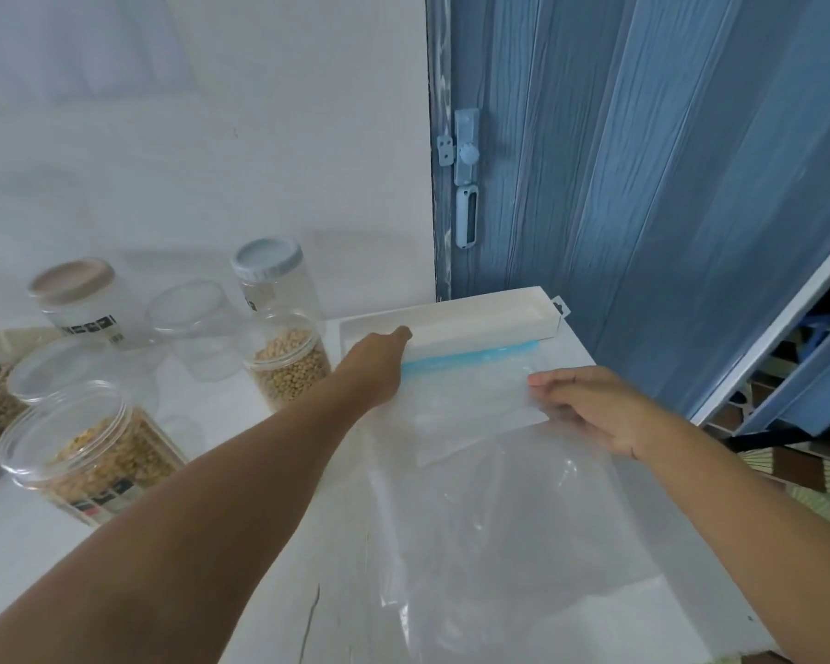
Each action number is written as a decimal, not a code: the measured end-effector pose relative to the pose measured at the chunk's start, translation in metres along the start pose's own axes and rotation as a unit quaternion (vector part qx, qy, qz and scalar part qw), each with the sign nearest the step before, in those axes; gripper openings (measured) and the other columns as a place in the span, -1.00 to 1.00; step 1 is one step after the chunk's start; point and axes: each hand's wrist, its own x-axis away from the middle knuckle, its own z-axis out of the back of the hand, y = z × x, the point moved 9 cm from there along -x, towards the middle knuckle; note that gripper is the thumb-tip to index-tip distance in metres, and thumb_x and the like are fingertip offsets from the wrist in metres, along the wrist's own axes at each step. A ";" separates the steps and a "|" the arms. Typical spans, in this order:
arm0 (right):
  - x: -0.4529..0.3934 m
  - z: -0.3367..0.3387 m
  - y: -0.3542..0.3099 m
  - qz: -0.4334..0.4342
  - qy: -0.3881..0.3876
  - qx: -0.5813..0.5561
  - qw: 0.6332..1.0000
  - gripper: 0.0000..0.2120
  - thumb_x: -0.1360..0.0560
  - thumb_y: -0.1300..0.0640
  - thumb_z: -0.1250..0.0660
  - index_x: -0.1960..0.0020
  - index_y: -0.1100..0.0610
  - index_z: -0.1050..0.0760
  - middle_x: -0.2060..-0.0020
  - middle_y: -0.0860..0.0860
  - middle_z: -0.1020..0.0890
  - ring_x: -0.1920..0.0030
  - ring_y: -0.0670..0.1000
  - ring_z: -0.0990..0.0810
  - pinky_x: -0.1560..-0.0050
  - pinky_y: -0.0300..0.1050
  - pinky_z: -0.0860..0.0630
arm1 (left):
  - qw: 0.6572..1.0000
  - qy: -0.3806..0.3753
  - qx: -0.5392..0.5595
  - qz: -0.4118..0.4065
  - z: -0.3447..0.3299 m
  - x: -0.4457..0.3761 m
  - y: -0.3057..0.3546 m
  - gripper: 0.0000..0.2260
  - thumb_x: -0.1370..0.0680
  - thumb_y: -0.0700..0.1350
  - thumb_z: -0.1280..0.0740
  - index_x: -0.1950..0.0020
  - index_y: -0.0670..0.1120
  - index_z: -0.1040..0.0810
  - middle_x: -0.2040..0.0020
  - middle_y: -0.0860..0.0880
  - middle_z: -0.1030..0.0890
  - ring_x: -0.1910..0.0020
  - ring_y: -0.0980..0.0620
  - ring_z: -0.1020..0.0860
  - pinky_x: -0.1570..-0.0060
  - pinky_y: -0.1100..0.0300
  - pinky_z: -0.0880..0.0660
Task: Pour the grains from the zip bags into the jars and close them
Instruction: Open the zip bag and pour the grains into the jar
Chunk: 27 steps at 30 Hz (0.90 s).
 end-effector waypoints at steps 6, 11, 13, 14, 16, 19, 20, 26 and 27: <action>-0.001 0.000 -0.008 0.009 0.002 0.001 1.000 -0.84 -0.59 0.33 -0.40 -0.10 0.18 -0.70 -0.18 0.25 -0.69 -0.03 0.14 -0.66 0.06 0.05 -0.73 | 0.993 0.059 0.101 -0.029 0.028 -0.013 -0.003 -0.68 -0.65 -0.28 -0.19 -0.39 -0.06 -0.44 -0.18 -0.18 -0.62 -0.14 -0.22 -0.58 -0.18 -0.08 -0.53; -0.003 -0.001 -0.020 0.022 0.013 0.005 1.000 -0.82 -0.61 0.33 -0.37 -0.11 0.14 -0.70 -0.13 0.19 -0.72 0.03 0.12 -0.69 0.10 -0.03 -0.72 | 0.990 0.070 0.108 -0.060 0.042 -0.015 0.003 -0.73 -0.63 -0.29 -0.21 -0.31 -0.08 -0.41 -0.12 -0.15 -0.65 -0.08 -0.22 -0.56 -0.15 -0.07 -0.51; -0.006 -0.003 -0.024 0.027 0.013 -0.002 1.000 -0.82 -0.62 0.33 -0.36 -0.12 0.15 -0.69 -0.11 0.17 -0.72 0.05 0.10 -0.70 0.22 -0.11 -0.71 | 0.989 0.071 0.109 -0.069 0.042 -0.014 0.005 -0.74 -0.64 -0.28 -0.22 -0.30 -0.07 -0.41 -0.11 -0.14 -0.65 -0.07 -0.21 -0.56 -0.14 -0.05 -0.52; -0.008 -0.004 -0.024 0.027 0.012 -0.010 1.000 -0.81 -0.62 0.34 -0.36 -0.12 0.15 -0.69 -0.12 0.17 -0.72 0.03 0.10 -0.71 0.21 -0.11 -0.71 | 0.989 0.070 0.109 -0.073 0.042 -0.013 0.006 -0.74 -0.64 -0.28 -0.22 -0.30 -0.07 -0.40 -0.11 -0.14 -0.65 -0.06 -0.21 -0.57 -0.14 -0.05 -0.52; -0.012 -0.006 -0.024 0.025 0.014 -0.022 0.999 -0.81 -0.63 0.34 -0.35 -0.12 0.16 -0.69 -0.11 0.16 -0.72 0.03 0.09 -0.72 0.21 -0.11 -0.71 | 0.989 0.064 0.110 -0.078 0.039 -0.011 0.007 -0.75 -0.65 -0.28 -0.22 -0.30 -0.06 -0.40 -0.12 -0.14 -0.65 -0.06 -0.20 -0.56 -0.14 -0.05 -0.52; -0.014 -0.010 -0.023 0.023 0.018 -0.020 0.999 -0.82 -0.62 0.34 -0.35 -0.12 0.16 -0.68 -0.09 0.15 -0.72 0.08 0.06 -0.70 0.26 -0.15 -0.70 | 0.990 0.048 0.102 -0.080 0.029 -0.009 0.006 -0.75 -0.65 -0.27 -0.20 -0.30 -0.04 -0.38 -0.12 -0.12 -0.65 -0.06 -0.17 -0.56 -0.11 0.00 -0.51; -0.015 -0.010 -0.021 0.020 0.021 -0.017 0.999 -0.83 -0.62 0.34 -0.36 -0.10 0.15 -0.68 -0.09 0.16 -0.72 0.08 0.06 -0.70 0.21 -0.12 -0.71 | 0.991 0.042 0.096 -0.078 0.025 -0.008 0.005 -0.75 -0.65 -0.27 -0.19 -0.30 -0.03 -0.38 -0.12 -0.11 -0.65 -0.06 -0.16 -0.57 -0.09 0.01 -0.50; -0.015 -0.009 -0.019 0.024 0.038 0.024 0.999 -0.80 -0.61 0.26 -0.39 -0.19 0.08 -0.68 -0.03 0.10 -0.72 0.05 0.05 -0.69 -0.16 0.04 -0.66 | 0.994 -0.008 0.090 -0.053 -0.001 -0.002 0.001 -0.64 -0.68 -0.25 -0.19 -0.45 0.00 -0.38 -0.27 -0.14 -0.59 -0.22 -0.15 -0.54 -0.13 0.12 -0.41; -0.012 -0.010 -0.022 0.035 0.038 0.054 0.997 -0.79 -0.61 0.21 -0.40 -0.21 0.03 -0.67 -0.03 0.07 -0.72 0.04 0.04 -0.69 -0.17 0.03 -0.65 | 0.995 -0.022 0.084 -0.051 -0.005 -0.001 0.001 -0.61 -0.68 -0.22 -0.21 -0.50 0.01 -0.35 -0.33 -0.14 -0.57 -0.28 -0.16 -0.51 -0.18 0.10 -0.41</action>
